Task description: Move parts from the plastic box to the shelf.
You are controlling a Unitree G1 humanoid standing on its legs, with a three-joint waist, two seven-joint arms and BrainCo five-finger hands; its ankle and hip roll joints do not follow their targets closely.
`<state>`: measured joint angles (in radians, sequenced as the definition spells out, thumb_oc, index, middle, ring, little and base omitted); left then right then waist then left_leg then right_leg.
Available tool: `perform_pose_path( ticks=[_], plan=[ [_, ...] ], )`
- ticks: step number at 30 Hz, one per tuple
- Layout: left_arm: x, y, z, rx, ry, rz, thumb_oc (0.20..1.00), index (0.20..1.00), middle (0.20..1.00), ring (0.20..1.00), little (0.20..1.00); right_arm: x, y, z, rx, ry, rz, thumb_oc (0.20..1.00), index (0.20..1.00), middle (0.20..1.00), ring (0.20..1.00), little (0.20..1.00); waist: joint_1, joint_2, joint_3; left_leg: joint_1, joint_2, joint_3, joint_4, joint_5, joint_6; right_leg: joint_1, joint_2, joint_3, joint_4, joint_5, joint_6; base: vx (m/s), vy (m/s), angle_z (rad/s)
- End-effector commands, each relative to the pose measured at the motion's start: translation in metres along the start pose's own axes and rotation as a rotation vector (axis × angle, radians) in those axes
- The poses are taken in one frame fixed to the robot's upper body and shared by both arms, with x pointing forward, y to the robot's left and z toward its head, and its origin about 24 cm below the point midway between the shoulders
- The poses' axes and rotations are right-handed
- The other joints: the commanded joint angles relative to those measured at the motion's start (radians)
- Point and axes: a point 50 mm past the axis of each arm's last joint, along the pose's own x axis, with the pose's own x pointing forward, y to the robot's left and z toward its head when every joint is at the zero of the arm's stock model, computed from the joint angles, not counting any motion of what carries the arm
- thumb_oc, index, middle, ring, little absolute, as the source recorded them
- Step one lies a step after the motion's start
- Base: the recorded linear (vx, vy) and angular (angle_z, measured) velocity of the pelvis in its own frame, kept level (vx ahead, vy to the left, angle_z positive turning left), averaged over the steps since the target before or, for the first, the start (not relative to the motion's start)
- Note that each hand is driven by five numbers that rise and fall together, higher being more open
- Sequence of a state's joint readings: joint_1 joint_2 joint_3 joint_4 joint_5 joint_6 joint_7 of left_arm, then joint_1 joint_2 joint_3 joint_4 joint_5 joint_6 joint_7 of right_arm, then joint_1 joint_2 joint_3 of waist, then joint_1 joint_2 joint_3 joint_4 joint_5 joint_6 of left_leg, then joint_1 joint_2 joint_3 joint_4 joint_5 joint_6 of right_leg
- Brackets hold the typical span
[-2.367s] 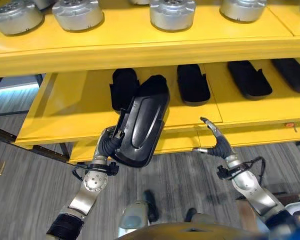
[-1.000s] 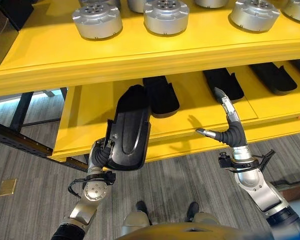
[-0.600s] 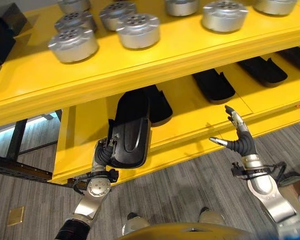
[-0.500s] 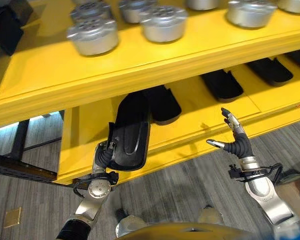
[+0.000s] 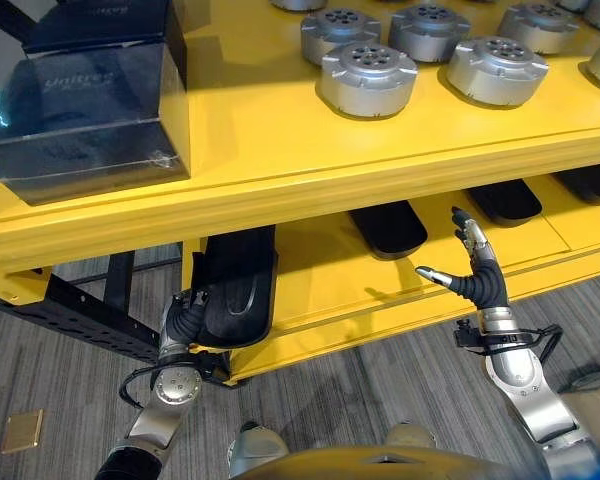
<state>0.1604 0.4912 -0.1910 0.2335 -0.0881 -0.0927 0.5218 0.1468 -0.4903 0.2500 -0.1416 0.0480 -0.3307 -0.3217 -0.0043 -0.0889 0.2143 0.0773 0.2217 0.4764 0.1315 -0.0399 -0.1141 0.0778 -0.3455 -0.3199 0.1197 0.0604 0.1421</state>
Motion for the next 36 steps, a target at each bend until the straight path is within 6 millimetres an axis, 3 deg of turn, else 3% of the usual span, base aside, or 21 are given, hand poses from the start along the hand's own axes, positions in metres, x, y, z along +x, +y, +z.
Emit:
perform_pose_path(
  ticks=[1, 6, 7, 8, 10, 12, 16, 18, 26, 36],
  plan=[
    [0.009, 0.009, 0.032, -0.086, -0.144, 0.063, 0.200, 0.200, 0.200, 0.200, 0.200, 0.014, -0.006, 0.028, -0.039, -0.177, 0.045, 1.000, 1.000, 1.000, 1.000, 1.000, 0.026, 0.060, -0.009, -0.011, -0.011, -0.139, -0.028, 0.035, 0.057, -0.019, 0.059, 0.001, 0.111, -0.138, 0.055, -0.04, 0.111, 0.02],
    [0.015, 0.004, 0.039, -0.067, -0.162, 0.036, 0.200, 0.200, 0.200, 0.200, 0.200, 0.023, 0.005, 0.036, -0.031, -0.200, 0.135, 1.000, 1.000, 1.000, 1.000, 1.000, 0.051, 0.045, 0.002, -0.031, -0.028, -0.140, -0.009, 0.016, 0.075, -0.024, 0.055, -0.016, 0.171, -0.164, 0.061, -0.03, 0.035, 0.03],
    [0.018, 0.001, 0.040, -0.053, -0.165, 0.036, 0.200, 0.200, 0.200, 0.200, 0.200, 0.025, 0.010, 0.039, -0.027, -0.209, 0.174, 1.000, 1.000, 1.000, 1.000, 1.000, 0.057, 0.040, 0.008, -0.034, -0.038, -0.148, -0.005, 0.004, 0.095, -0.069, 0.058, -0.003, 0.273, -0.151, 0.067, 0.01, -0.055, -0.09],
    [0.018, 0.001, 0.039, -0.050, -0.159, 0.037, 0.200, 0.200, 0.200, 0.200, 0.200, 0.024, 0.013, 0.040, -0.022, -0.212, 0.194, 1.000, 1.000, 1.000, 1.000, 1.000, 0.053, 0.034, 0.013, -0.030, -0.046, -0.158, -0.008, -0.002, 0.100, -0.103, 0.059, 0.026, 0.292, -0.119, 0.071, 0.03, -0.117, -0.08],
    [0.021, 0.000, 0.040, -0.053, -0.151, 0.047, 0.200, 0.200, 0.200, 0.200, 0.200, 0.026, 0.019, 0.041, -0.018, -0.235, 0.242, 1.000, 1.000, 1.000, 1.000, 1.000, 0.045, 0.018, 0.016, -0.033, -0.031, -0.170, -0.008, 0.000, 0.082, -0.108, 0.056, 0.056, 0.159, -0.082, 0.069, 0.04, -0.355, -0.16],
    [0.025, -0.003, 0.039, -0.051, -0.138, 0.068, 0.200, 0.200, 0.200, 0.200, 0.200, 0.029, 0.028, 0.041, 0.001, -0.249, 0.277, 1.000, 1.000, 1.000, 1.000, 1.000, 0.043, 0.002, 0.029, -0.027, 0.001, -0.171, 0.004, -0.009, 0.068, -0.113, 0.051, 0.064, 0.121, -0.041, 0.079, 0.08, -0.447, 0.10],
    [0.023, -0.011, 0.024, -0.162, -0.018, 0.122, 0.200, 0.200, 0.200, 0.200, 0.200, 0.031, 0.037, 0.053, 0.017, -0.242, 0.481, 1.000, 1.000, 1.000, 1.000, 1.000, 0.041, 0.012, 0.006, -0.018, 0.083, -0.143, -0.026, 0.063, -0.018, -0.043, 0.104, 0.023, 0.042, -0.101, 0.037, 0.11, -0.183, 0.16],
    [0.027, -0.019, 0.026, -0.174, -0.017, 0.138, 0.200, 0.200, 0.200, 0.200, 0.200, 0.032, 0.040, 0.056, 0.024, -0.239, 0.528, 1.000, 1.000, 1.000, 1.000, 1.000, 0.029, 0.009, 0.003, -0.022, 0.117, -0.133, -0.029, 0.081, -0.035, -0.034, 0.113, 0.013, 0.033, -0.109, 0.027, 0.05, -0.116, -0.14],
    [0.036, -0.037, 0.013, -0.241, 0.131, 0.234, 0.200, 0.200, 0.200, 0.200, 0.200, 0.029, 0.046, 0.057, 0.079, -0.222, 0.548, 1.000, 1.000, 1.000, 1.000, 1.000, -0.017, -0.002, 0.005, -0.004, 0.159, -0.113, -0.012, 0.091, -0.052, -0.039, 0.132, 0.030, 0.071, -0.128, 0.016, 0.07, -0.052, 0.07],
    [0.043, -0.035, 0.008, -0.124, 0.176, 0.328, 0.200, 0.200, 0.200, 0.200, 0.200, 0.031, 0.035, 0.059, 0.073, -0.262, 0.411, 1.000, 1.000, 1.000, 1.000, 1.000, -0.051, 0.006, 0.028, -0.030, 0.174, -0.103, 0.020, 0.087, -0.056, -0.068, 0.140, 0.058, 0.086, -0.130, 0.019, 0.00, 0.016, -0.09]
  ],
)
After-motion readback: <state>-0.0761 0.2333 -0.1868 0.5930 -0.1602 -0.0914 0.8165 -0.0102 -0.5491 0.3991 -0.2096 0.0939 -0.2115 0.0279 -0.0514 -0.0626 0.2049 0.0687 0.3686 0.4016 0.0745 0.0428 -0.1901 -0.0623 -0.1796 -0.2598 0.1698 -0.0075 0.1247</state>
